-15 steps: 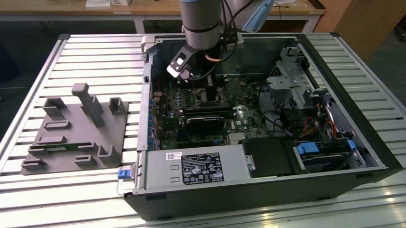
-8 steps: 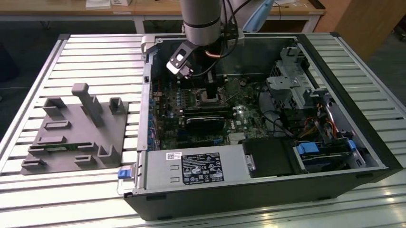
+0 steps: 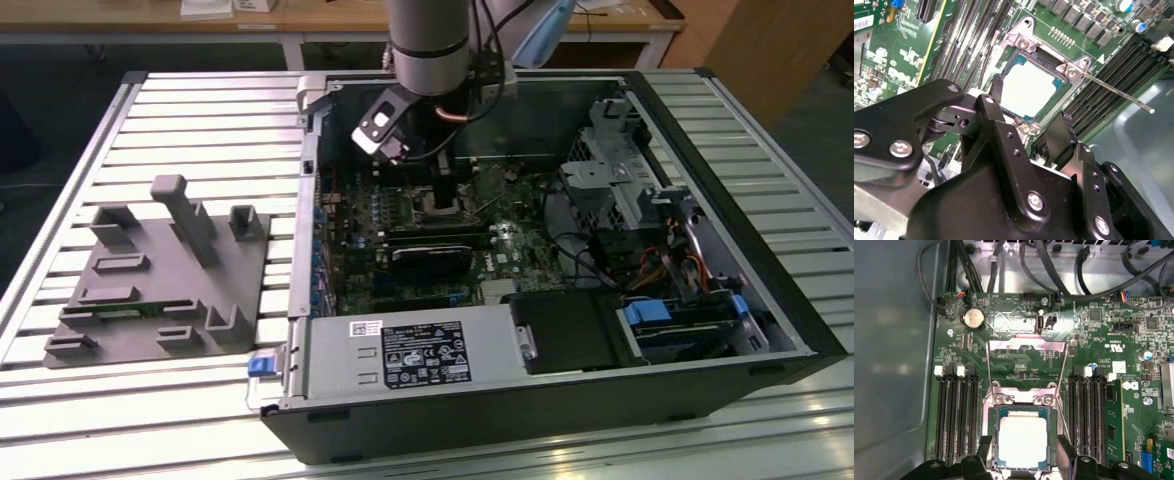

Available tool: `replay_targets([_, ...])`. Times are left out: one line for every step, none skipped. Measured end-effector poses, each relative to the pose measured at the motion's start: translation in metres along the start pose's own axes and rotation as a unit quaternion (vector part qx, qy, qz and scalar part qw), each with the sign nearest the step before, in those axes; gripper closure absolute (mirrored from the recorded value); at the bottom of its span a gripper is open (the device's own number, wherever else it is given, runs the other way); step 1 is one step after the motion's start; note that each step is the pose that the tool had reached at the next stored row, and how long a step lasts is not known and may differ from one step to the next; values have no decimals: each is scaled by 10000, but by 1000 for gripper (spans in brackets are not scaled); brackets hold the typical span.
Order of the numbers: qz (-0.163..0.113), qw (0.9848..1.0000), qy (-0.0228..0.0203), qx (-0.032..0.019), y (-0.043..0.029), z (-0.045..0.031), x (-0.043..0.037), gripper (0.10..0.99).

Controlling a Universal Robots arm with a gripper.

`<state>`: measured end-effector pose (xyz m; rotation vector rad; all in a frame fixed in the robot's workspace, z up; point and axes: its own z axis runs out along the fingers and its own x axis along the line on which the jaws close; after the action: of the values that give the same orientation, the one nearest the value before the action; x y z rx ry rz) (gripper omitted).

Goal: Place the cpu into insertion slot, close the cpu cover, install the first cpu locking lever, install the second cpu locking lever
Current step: 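Place the cpu into insertion slot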

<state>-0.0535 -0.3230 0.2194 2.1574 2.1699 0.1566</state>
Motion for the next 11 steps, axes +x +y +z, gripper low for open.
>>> replay_targets([1,10000,0,56,14,3,0,475])
replay_targets([2,9999,0,114,27,5,0,475])
replay_targets([3,9998,-1,181,41,8,0,475])
replay_targets([4,9997,-2,259,53,10,0,475])
replay_targets([5,9994,-4,338,67,12,0,475])
replay_targets([7,9991,-4,413,78,15,0,475])
replay_targets([8,9989,-7,460,90,17,0,475])
replay_targets([8,9989,-7,461,92,17,-1,475])
replay_targets([8,9989,-7,461,92,17,-1,475])
replay_targets([9,9989,-8,462,92,17,-1,475])
replay_targets([9,9989,-7,462,92,17,-1,475])
